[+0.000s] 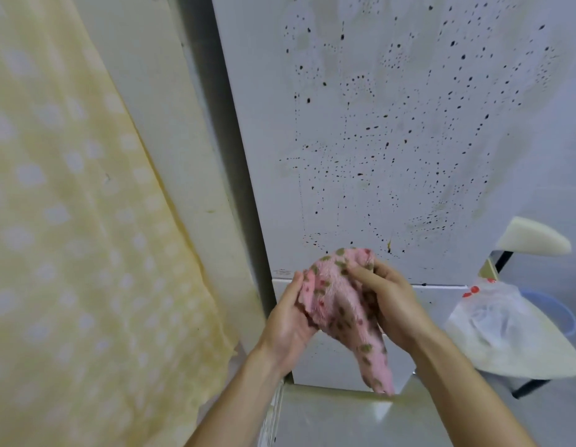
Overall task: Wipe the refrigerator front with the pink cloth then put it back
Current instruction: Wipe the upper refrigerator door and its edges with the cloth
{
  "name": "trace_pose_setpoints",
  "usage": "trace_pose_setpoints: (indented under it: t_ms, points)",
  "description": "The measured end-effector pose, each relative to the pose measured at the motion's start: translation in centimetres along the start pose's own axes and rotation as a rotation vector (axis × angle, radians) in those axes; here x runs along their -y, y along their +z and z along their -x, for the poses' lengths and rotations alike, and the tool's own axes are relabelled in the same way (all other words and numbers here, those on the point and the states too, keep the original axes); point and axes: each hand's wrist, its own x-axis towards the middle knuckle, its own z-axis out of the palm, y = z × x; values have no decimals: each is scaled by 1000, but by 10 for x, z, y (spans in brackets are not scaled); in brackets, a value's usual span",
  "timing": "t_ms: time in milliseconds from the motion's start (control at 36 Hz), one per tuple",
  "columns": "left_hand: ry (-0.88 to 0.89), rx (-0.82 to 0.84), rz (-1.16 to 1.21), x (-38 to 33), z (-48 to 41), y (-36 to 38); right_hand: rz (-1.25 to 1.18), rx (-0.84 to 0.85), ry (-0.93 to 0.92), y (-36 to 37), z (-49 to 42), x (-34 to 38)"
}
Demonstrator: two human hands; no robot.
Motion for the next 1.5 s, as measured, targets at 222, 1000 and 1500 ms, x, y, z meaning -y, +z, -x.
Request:
trace_pose_setpoints:
  t_ms: [222, 1000, 1500]
  points:
    - [236, -160, -329, -12, -23, -3, 390, -43, -29, -21, -11, 10]
    - [744, -348, -948, -42, -49, -18, 839, -208, -261, -32, -43, 25]
    - [1000, -213, -938, -144, -49, 25, 333, -365, -560, 57, -36, 78]
